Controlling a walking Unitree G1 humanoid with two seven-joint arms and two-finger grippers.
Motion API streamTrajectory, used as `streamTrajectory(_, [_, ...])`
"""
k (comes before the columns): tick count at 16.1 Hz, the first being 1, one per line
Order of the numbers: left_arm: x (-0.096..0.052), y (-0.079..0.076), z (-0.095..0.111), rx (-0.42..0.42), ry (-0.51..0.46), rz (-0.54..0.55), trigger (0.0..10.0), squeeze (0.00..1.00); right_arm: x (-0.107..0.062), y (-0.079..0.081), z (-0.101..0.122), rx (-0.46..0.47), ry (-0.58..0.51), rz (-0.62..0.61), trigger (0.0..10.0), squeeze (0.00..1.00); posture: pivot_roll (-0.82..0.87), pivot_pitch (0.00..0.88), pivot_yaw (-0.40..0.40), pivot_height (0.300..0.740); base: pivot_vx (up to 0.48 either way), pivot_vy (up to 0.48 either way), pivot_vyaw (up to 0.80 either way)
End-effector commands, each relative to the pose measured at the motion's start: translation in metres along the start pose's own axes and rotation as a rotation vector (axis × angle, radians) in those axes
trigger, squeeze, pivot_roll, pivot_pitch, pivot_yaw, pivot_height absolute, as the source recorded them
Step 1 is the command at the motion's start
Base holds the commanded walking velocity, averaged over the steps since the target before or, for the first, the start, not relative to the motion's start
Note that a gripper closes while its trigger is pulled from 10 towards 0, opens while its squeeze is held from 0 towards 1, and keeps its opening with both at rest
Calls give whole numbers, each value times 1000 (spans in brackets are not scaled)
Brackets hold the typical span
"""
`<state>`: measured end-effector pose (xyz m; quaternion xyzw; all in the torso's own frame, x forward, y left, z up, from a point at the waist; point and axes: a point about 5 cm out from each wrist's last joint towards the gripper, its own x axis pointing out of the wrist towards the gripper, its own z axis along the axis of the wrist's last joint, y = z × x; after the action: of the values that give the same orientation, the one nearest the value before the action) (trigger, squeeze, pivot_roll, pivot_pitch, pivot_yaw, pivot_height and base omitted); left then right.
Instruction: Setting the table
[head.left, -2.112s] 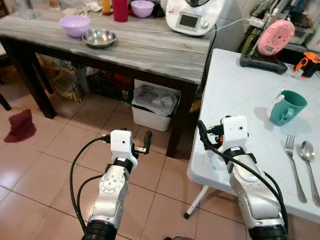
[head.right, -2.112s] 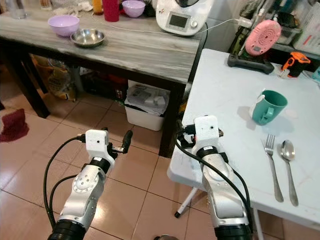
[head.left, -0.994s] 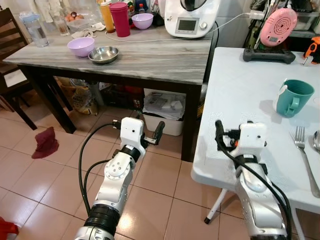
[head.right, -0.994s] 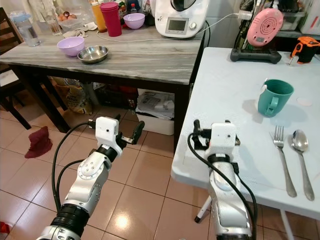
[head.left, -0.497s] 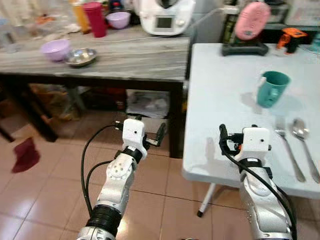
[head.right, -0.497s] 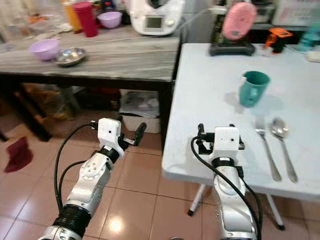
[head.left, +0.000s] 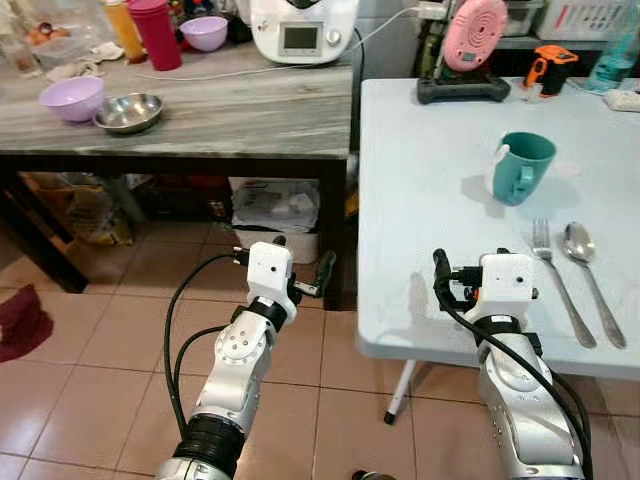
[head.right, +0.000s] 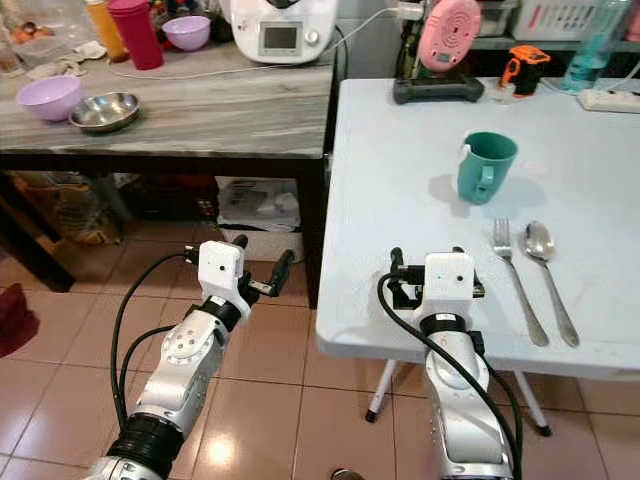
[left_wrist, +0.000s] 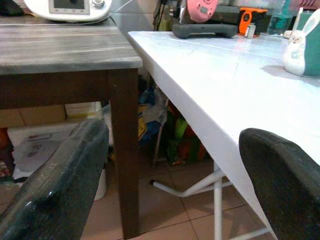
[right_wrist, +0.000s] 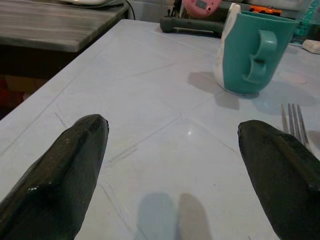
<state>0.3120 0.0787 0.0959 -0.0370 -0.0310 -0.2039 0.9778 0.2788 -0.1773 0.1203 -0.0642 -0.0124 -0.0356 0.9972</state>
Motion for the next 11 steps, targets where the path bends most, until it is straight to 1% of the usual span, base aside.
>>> streamTrajectory(1, [-2,0,-1,-7,3,-4,10000,0,0,2,4,3,-13,14,10000,0,-333,69,53,740,0,-341,0])
streamTrajectory(7, [-2,0,-1,-16,3,-6,10000,0,1,3,5,3,-13,22,10000,0,-333,68,48,740,0,-346,0])
streamTrajectory(9, [-2,0,-1,-19,5,-9,10000,0,1,3,5,4,-10,22,10000,0,-332,71,49,740,0,-352,-800])
streamTrajectory(11, [-3,0,-2,-21,9,-11,10000,0,0,4,5,7,-11,22,10000,0,-333,76,51,740,0,-352,-547])
